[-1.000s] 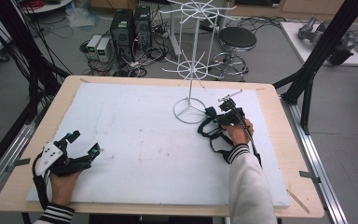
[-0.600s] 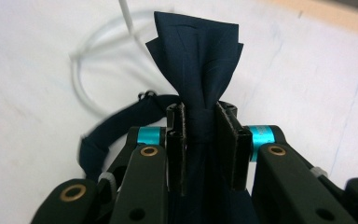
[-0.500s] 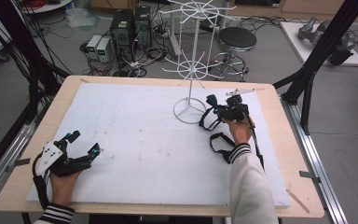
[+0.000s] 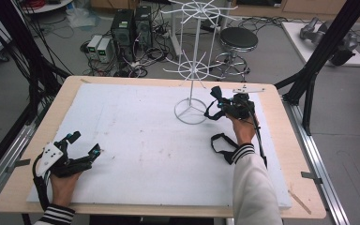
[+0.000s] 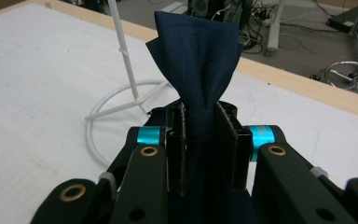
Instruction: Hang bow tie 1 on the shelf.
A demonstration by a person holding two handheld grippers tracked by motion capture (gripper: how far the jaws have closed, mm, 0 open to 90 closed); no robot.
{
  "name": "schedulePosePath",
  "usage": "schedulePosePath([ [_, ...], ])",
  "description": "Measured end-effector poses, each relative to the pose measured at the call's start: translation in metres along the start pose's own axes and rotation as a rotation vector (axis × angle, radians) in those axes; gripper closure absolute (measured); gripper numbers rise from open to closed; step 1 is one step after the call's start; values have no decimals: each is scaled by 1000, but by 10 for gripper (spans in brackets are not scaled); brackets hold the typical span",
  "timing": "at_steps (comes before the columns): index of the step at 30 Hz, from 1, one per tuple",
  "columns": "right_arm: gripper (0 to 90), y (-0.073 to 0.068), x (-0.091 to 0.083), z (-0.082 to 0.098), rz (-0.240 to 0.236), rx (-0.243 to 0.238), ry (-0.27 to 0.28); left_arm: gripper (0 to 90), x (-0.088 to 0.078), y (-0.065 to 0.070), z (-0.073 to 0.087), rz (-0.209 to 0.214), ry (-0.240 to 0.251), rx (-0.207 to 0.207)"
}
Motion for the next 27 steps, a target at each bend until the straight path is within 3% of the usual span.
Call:
schedulePosePath([
  [8,749,2,-11,-8,32,-15,50,112,0,0,0,1,1,-4],
  [21,749,3,-23,-14,44,-12,83,112,0,0,0,0,1,-2],
  [27,748,9,-34,-19,83,-7,115,111,0,0,0,0,0,-2],
])
Point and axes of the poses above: each handheld gripper's, and its own axes: x roughly forward along the jaws, z roughly out of its underside, y roughly to its right, the point moved 7 cm from there along x, roughly forward along the jaws, and after that the axes turned 2 degrees about x, right-handed, at the moved point
